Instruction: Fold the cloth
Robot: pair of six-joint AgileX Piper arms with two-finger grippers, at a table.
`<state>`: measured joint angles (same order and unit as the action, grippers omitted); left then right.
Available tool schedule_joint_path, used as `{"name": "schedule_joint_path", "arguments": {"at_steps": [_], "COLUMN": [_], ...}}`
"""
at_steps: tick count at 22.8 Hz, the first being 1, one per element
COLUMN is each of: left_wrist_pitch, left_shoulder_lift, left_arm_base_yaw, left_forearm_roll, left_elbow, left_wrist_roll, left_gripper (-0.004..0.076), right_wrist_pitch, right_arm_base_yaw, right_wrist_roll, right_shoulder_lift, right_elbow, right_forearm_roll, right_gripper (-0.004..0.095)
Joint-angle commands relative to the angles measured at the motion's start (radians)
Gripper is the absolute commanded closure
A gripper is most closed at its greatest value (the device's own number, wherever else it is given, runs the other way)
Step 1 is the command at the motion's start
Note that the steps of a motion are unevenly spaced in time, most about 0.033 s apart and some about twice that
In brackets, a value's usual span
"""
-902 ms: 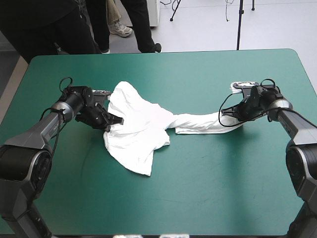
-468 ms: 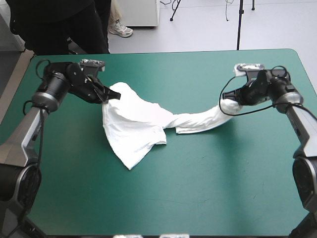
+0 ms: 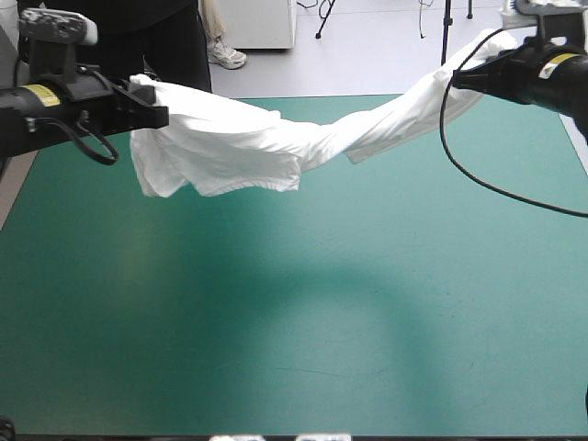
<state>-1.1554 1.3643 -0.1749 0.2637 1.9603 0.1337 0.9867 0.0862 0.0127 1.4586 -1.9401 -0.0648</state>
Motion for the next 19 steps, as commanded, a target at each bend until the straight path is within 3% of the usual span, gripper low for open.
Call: {"name": "schedule_joint_path", "arguments": {"at_steps": [1,6,11,14,19], "left_wrist_pitch": [0.063,0.019,-0.122,-0.133,-0.133], "left_shoulder_lift": [-0.086,-0.154,-0.25,-0.311,-0.372], "left_arm_base_yaw": [-0.003,-0.003,-0.003,-0.003,-0.003], "left_forearm_roll": [0.061,0.067,0.064,0.064,0.066], "left_elbow": [0.103,0.162,0.143,0.018,-0.222], "left_wrist_roll": [-0.007,-0.007,-0.014,-0.032,-0.05], "left_gripper": [0.0733,0.0733,0.0733,0.0733,0.0733], "right_wrist_pitch": [-0.04,0.025,0.104,0.106,0.106], "right_arm_base_yaw": [-0.005,-0.005,0.051,0.111,0.116], "right_wrist_roll": [0.032,0.071,0.08,0.085,0.085], "right_shoulder_lift": [-0.093,-0.185,-0.341,-0.437,-0.489], "right_elbow": [-0.068,-0.068,0.008,0.154,0.33], "right_forearm_roll": [-0.031,-0.08,-0.07,-0.068,-0.072], "right_gripper": [0.0925,0.0925,0.0925,0.0925,0.0925]}}
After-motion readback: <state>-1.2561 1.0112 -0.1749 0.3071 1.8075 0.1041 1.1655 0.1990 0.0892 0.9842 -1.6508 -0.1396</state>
